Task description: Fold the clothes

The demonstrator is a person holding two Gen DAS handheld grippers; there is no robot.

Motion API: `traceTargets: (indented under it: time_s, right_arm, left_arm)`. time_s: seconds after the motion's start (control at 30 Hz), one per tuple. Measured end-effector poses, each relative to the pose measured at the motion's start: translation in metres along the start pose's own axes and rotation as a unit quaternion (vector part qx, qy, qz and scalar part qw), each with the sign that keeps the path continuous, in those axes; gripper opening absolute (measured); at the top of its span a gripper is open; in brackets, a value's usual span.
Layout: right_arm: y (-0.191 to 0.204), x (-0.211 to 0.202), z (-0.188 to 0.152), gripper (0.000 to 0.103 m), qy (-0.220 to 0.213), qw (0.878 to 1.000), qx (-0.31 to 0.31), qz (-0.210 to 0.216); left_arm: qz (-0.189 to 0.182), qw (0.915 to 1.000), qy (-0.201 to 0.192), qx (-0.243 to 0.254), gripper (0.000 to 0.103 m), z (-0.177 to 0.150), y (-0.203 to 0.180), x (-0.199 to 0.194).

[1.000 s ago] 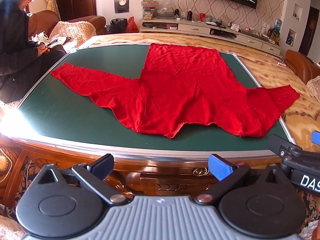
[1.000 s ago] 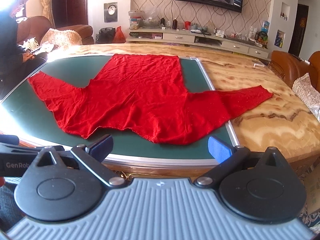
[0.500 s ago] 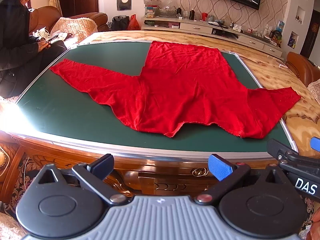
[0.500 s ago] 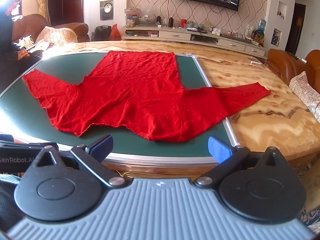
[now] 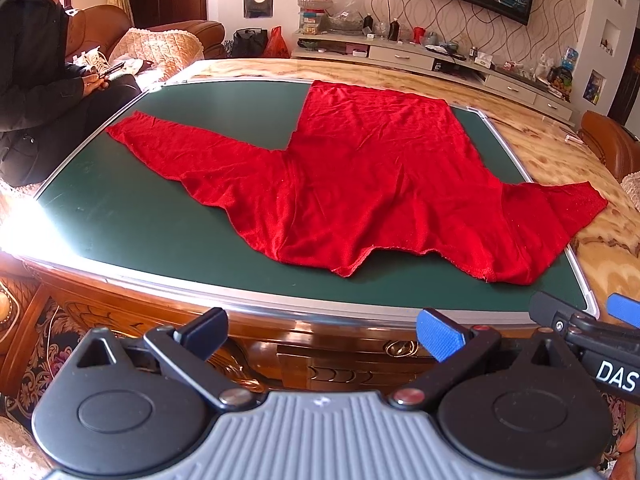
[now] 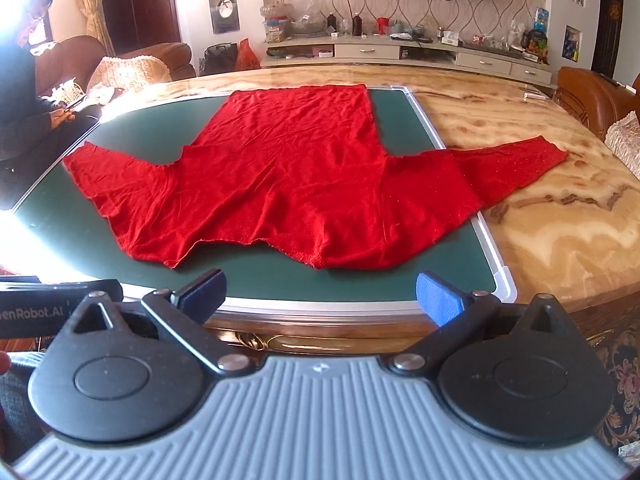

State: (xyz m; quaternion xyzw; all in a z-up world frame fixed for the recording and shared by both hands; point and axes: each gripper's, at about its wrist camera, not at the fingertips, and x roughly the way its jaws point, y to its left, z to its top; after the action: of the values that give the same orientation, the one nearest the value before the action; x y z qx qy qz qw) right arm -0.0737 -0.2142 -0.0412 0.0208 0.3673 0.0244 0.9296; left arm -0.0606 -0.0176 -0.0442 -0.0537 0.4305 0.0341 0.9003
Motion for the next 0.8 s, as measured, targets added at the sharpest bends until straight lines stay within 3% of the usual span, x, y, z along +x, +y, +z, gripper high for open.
traceTargets:
  time_s: [0.8]
  right_arm:
    - [0.0,0.022,0.012,0.103,0.001,1.0,-0.017,0.005]
  left_arm:
    - [-0.001,0.9992,0.031,-0.026,0.103,0.006,-0.001,0.023]
